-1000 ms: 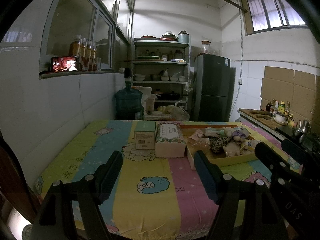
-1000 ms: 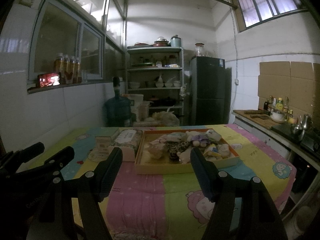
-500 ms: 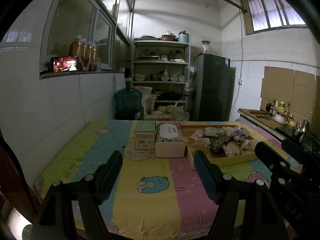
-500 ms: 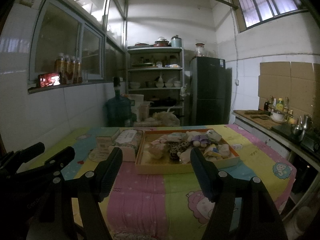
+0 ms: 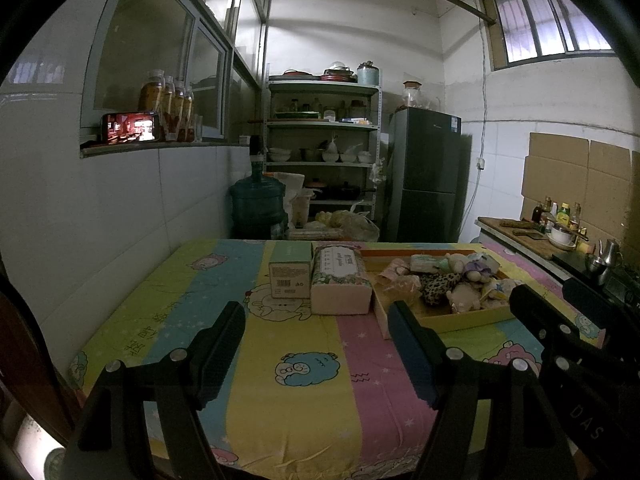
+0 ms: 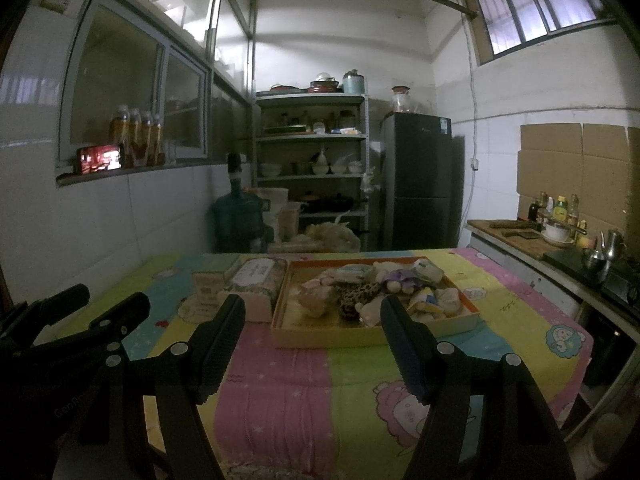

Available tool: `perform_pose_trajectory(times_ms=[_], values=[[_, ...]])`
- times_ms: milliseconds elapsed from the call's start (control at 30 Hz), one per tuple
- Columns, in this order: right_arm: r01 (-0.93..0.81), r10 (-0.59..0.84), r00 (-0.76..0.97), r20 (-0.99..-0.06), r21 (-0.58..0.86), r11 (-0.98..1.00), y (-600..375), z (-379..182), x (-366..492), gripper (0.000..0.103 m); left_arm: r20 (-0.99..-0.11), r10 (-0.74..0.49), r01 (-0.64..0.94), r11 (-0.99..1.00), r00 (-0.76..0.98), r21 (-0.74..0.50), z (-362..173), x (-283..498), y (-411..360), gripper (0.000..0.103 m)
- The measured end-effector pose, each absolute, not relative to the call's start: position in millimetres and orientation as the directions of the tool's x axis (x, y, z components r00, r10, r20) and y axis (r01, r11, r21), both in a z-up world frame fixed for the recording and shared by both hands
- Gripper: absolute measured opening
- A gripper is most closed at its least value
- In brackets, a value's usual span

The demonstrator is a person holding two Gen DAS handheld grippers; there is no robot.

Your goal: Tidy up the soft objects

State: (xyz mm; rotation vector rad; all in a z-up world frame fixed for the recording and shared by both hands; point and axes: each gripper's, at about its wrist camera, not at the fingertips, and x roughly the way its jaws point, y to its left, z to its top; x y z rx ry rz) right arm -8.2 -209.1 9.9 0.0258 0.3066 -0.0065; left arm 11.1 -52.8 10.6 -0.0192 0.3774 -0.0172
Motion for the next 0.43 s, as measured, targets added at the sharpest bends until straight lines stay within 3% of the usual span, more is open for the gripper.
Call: perform_pose_trajectory(times_ms=[433], values=[[0.01,-0.001,0.953,-0.304,0.026,1.0,-206.5,9.8,-8.5,0.072,-0.372,-0.022,0.011,0.999,0.928,-0.03,8.9,10.2,-52.4,0.074]])
